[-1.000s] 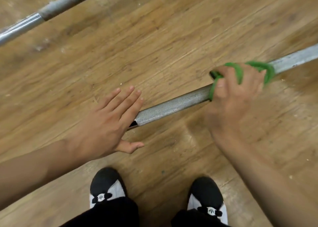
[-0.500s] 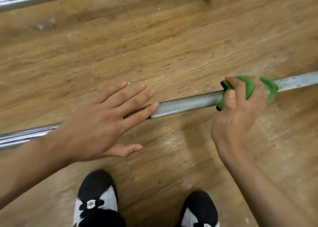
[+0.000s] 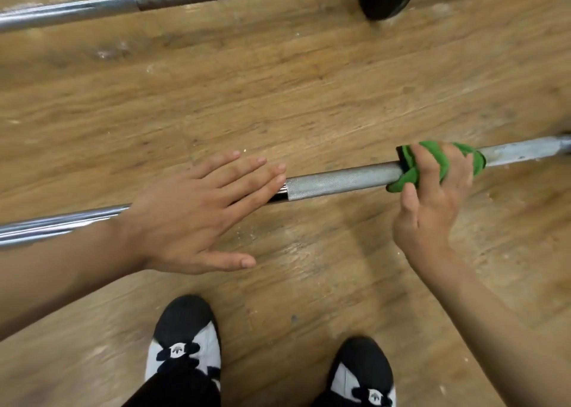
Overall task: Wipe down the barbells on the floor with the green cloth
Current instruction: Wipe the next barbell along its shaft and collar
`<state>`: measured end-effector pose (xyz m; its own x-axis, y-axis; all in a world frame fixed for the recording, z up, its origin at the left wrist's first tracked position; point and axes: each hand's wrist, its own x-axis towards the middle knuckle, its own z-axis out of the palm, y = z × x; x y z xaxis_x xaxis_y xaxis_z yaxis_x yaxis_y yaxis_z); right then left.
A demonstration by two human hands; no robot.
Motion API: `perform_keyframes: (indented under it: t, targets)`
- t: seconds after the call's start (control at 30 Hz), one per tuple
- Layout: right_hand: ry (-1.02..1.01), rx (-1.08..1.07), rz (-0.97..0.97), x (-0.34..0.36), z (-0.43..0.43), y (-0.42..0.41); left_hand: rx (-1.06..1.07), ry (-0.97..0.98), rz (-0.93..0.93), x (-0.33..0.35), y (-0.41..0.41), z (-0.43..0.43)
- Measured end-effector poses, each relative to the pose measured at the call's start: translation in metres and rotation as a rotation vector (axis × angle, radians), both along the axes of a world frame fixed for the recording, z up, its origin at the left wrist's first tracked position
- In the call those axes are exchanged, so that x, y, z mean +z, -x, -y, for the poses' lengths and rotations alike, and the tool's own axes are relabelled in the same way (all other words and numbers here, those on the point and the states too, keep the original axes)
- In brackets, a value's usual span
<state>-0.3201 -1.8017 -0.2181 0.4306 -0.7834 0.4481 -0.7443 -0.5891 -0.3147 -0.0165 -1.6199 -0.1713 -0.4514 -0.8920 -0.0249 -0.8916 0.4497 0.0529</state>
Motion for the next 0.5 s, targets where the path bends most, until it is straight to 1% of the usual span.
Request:
perform_keyframes:
  t: [0.07,0.1,0.13,0.2,0.27,0.3,0.33,0.37,0.43,0.5]
  targets:
    - [-0.063,-0.157,0.133,0.007,-0.024,-0.037,0.007,0.007,0.002,-0.001,0.001,-0.001]
    - [-0.086,-0.139,0.150,0.010,-0.041,-0.058,0.009,0.009,0.001,0.000,0.001,-0.002]
    - [-0.092,-0.051,0.117,0.010,-0.060,-0.076,0.009,0.007,0.000,0.000,0.001,-0.002]
    - [-0.075,0.211,-0.011,0.011,-0.086,-0.090,0.009,0.005,-0.004,0.000,0.001,-0.003]
    - [-0.012,0.408,-0.132,0.014,-0.072,-0.076,0.011,-0.001,-0.004,0.000,0.001,-0.004]
    - [0.029,0.449,-0.166,0.013,-0.059,-0.063,0.013,-0.009,0.001,0.001,0.001,-0.005]
    - [0.057,0.439,-0.170,0.010,-0.045,-0.048,0.016,-0.017,0.005,0.001,0.001,-0.005]
    - [0.060,0.379,-0.152,0.009,-0.031,-0.032,0.017,-0.020,0.008,0.002,0.002,-0.006]
    - [0.028,0.186,-0.101,0.009,-0.009,-0.009,0.018,-0.016,0.013,0.002,0.003,-0.006]
    - [-0.040,-0.028,-0.027,0.014,-0.005,-0.010,0.023,-0.010,0.016,0.002,0.005,-0.007]
